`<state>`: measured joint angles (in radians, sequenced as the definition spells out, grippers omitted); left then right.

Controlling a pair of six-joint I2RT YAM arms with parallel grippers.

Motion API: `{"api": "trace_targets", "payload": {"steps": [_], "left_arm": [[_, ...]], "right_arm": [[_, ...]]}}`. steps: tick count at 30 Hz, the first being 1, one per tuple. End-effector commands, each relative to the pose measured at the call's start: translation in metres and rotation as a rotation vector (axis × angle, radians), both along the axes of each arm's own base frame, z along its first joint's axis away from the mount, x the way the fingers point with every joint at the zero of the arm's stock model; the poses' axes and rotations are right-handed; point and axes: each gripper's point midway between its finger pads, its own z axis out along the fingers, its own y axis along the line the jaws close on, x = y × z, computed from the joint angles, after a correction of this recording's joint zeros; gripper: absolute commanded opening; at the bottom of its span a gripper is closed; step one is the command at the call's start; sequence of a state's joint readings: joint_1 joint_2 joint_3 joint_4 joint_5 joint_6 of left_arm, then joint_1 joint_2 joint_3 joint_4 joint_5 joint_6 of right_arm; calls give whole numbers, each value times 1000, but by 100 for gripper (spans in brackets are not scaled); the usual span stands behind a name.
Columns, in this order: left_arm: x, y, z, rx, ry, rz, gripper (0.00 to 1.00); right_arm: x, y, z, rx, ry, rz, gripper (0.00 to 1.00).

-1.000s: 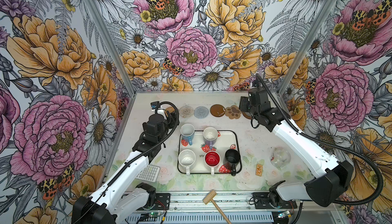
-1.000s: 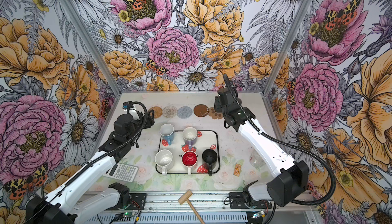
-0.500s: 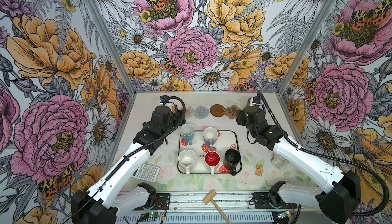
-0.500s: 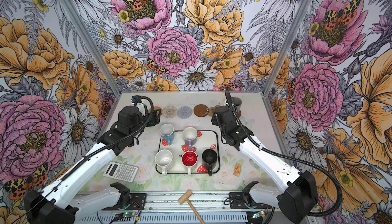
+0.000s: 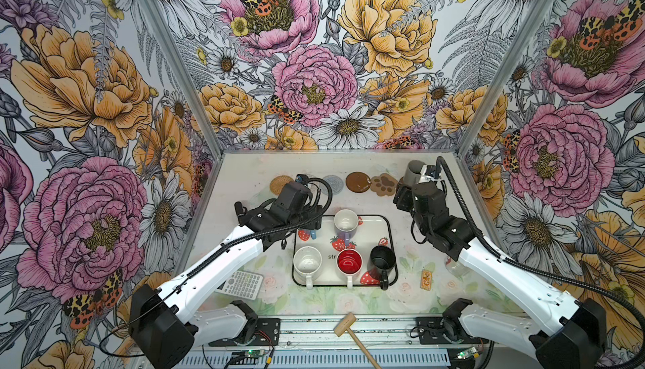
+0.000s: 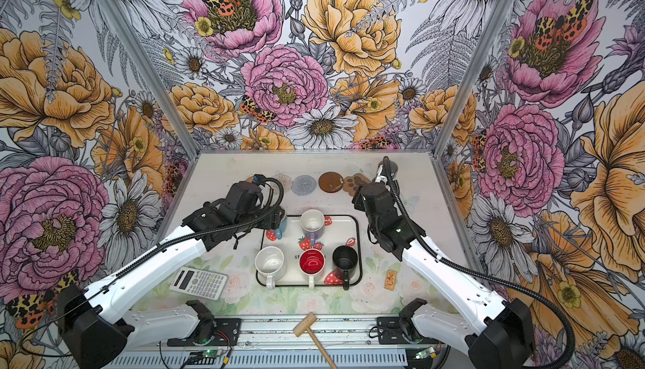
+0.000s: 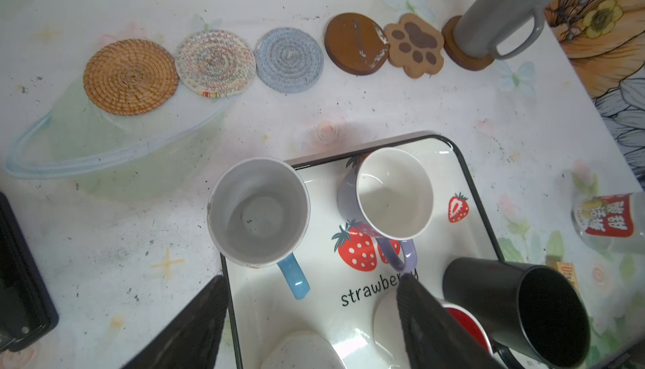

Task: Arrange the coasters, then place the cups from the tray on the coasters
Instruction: 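Lower the left gripper onto the blue-handled white mug on the tray and grasp it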

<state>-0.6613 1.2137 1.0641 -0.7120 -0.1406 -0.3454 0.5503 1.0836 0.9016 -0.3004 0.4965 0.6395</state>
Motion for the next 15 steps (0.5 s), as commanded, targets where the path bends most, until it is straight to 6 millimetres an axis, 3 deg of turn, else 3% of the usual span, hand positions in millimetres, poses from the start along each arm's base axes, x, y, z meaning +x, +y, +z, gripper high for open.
{"api": "trace_targets", "payload": {"steps": [1, 15], "left_arm": [[-7, -1, -17, 27, 66, 5, 78], [-15, -1, -56, 80, 176, 34, 74]], "right_arm": [[-1, -6, 10, 26, -47, -27, 70], [6, 0, 7, 27, -39, -10, 70]]}}
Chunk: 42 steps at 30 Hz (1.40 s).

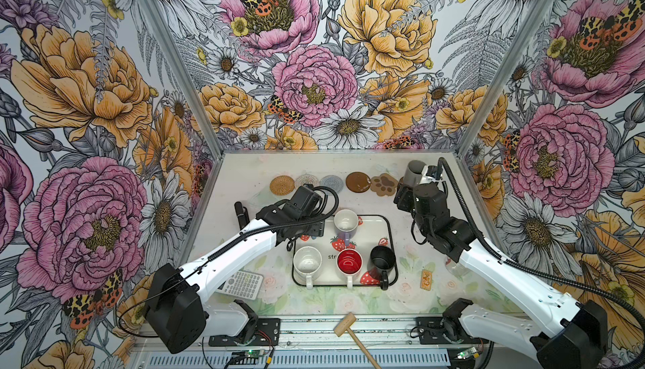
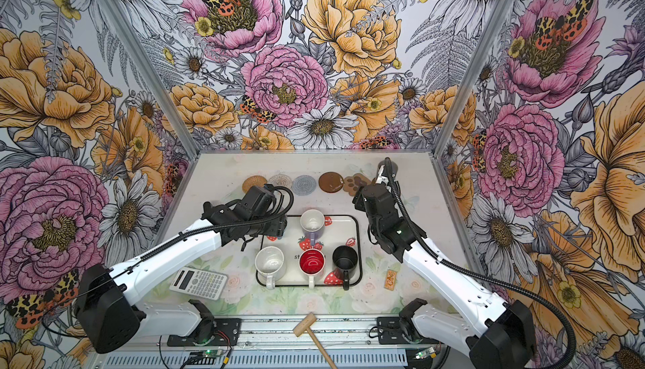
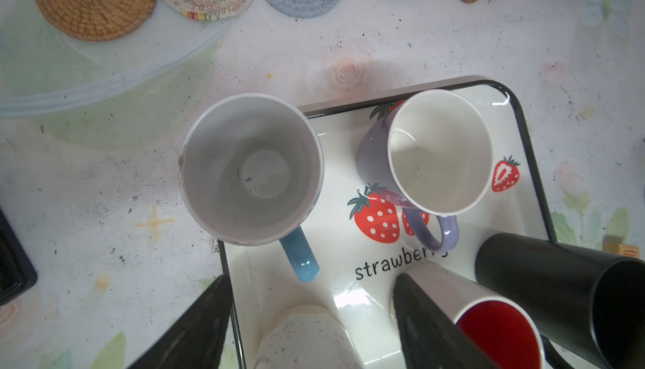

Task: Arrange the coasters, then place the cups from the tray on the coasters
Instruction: 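Lower the left gripper onto the blue-handled white mug on the tray and grasp it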

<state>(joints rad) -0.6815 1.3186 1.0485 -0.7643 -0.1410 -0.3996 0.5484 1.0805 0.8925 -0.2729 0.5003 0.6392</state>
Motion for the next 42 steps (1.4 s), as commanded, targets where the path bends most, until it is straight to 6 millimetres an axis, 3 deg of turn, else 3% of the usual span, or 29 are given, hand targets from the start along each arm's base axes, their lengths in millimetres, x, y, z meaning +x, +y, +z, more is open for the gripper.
{"api": "trace_targets", "payload": {"steps": [1, 20, 35, 42], "left_arm": [[-8, 1, -10, 6, 30, 11, 74], [-15, 7, -39, 77, 100, 20, 69], [0, 6, -58, 121, 109, 68, 63], [10, 13, -65, 174, 95, 108, 55]], "right_arm": [[5, 1, 4, 19, -19, -2, 70], [10, 6, -4, 17, -2, 15, 70], [12, 6, -11, 15, 11, 15, 71], [12, 4, -12, 19, 13, 10, 71]]}}
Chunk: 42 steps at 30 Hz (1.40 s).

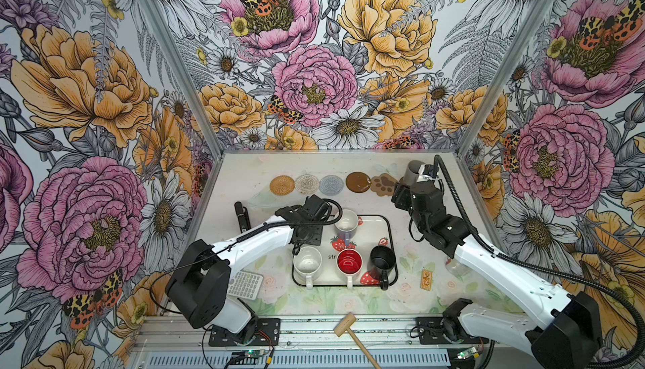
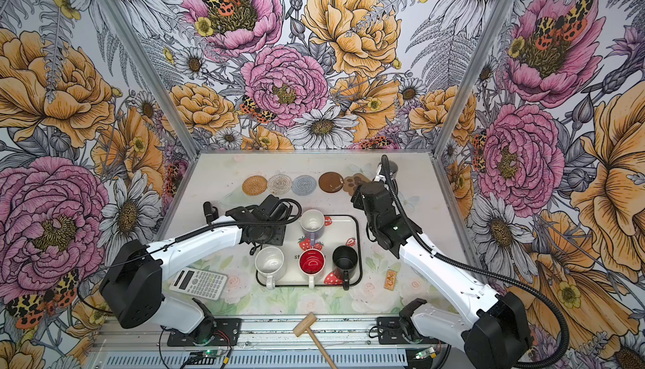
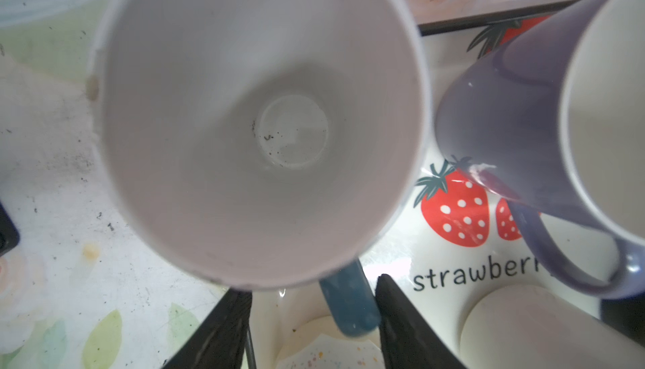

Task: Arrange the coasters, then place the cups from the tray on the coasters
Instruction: 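Lower the left gripper onto the blue-handled white mug on the tray and grasp it, then lift the blue-handled white mug with the left gripper toward the wicker coaster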

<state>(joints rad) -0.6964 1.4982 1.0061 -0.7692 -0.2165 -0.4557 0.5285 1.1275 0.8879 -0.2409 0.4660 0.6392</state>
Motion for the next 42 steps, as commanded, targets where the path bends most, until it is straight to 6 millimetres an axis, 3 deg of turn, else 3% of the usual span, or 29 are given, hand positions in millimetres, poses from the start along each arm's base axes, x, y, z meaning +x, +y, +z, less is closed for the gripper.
{"api": "trace_targets", "payload": {"steps": [1, 20, 25, 29, 30, 42], "left_arm": [[14, 1, 5, 13, -49, 38, 53], [24, 6, 2, 59, -71, 75, 36], [25, 5, 4, 55, -77, 72, 24], [27, 5, 10, 50, -95, 74, 1], [27, 5, 12, 53, -102, 76, 0], [35, 4, 50, 43, -236, 105, 0]], "right_arm": [[2, -1, 0, 17, -12, -2, 71], [2, -2, -1, 26, -14, 0, 71], [2, -2, -1, 26, -13, 0, 71], [3, -2, -1, 28, -14, 2, 71], [3, -3, -1, 28, -12, 0, 71], [3, -5, -2, 30, -11, 2, 71]]}}
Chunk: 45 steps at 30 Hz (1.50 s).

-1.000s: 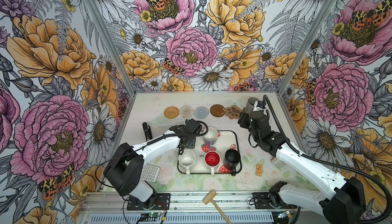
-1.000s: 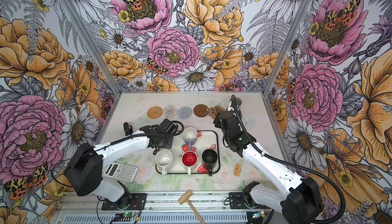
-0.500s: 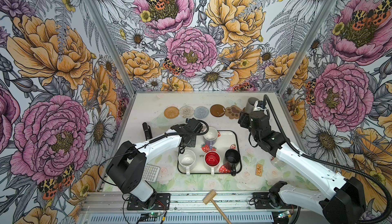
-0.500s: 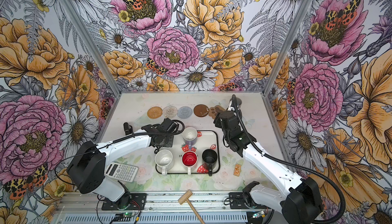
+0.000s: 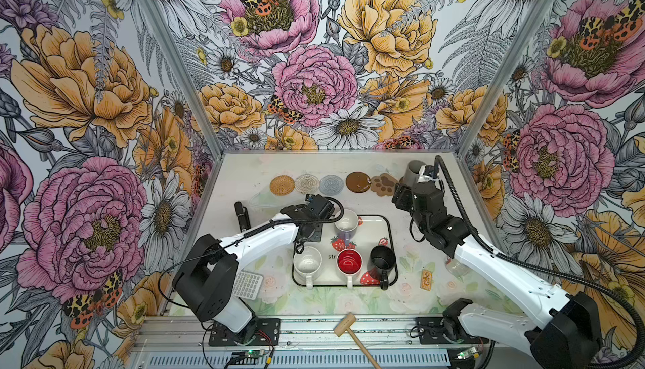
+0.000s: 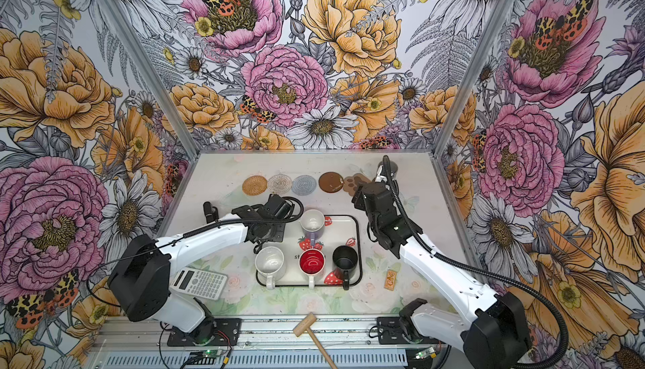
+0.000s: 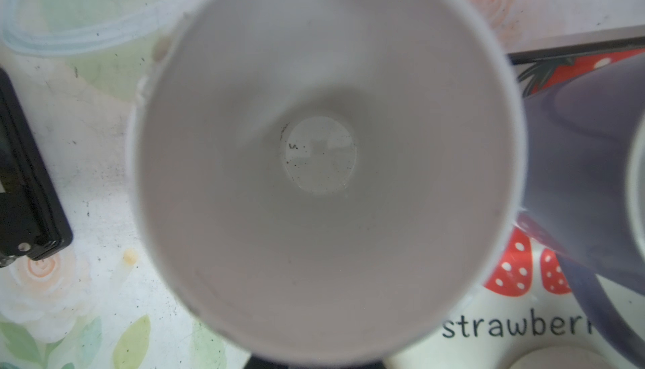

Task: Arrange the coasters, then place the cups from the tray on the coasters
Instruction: 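Lift the blue-handled white mug with the left gripper toward the wicker coaster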

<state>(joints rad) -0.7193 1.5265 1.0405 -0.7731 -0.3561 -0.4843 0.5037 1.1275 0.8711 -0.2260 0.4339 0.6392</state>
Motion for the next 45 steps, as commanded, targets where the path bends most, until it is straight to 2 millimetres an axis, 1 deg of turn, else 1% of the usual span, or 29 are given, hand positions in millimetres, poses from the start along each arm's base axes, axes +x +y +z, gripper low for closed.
{"api": "trace_targets", "payload": {"steps": [1, 6, 10, 13, 17, 22, 28, 32, 37, 41, 45], "left_arm": [[20, -4, 45, -44, -159, 45, 0], [24, -2, 61, -57, -205, 51, 0], [31, 2, 77, -80, -236, 61, 0], [43, 6, 88, -106, -249, 79, 0], [65, 16, 100, -109, -275, 111, 0], [94, 26, 109, -140, -305, 136, 0], [124, 51, 101, -130, -301, 194, 0], [144, 63, 95, -146, -311, 220, 0], [168, 77, 85, -146, -317, 244, 0], [183, 83, 80, -144, -324, 247, 0], [195, 96, 70, -145, -313, 270, 0]], "right_arm": [[1, -1, 3, 18, -20, -2, 71], [1, 0, 2, 22, -16, 4, 71], [0, 0, 2, 25, -16, 9, 71], [1, 1, 3, 27, -16, 12, 71], [2, 1, 2, 24, -13, 14, 71], [3, 0, 0, 22, -7, 13, 71], [4, -5, -4, 18, 1, 5, 72], [8, -7, -8, 13, 13, -1, 72], [14, -5, -12, 9, 30, 3, 72], [17, -3, -12, 12, 35, 14, 72], [18, -4, -11, 10, 33, 8, 72]]}}
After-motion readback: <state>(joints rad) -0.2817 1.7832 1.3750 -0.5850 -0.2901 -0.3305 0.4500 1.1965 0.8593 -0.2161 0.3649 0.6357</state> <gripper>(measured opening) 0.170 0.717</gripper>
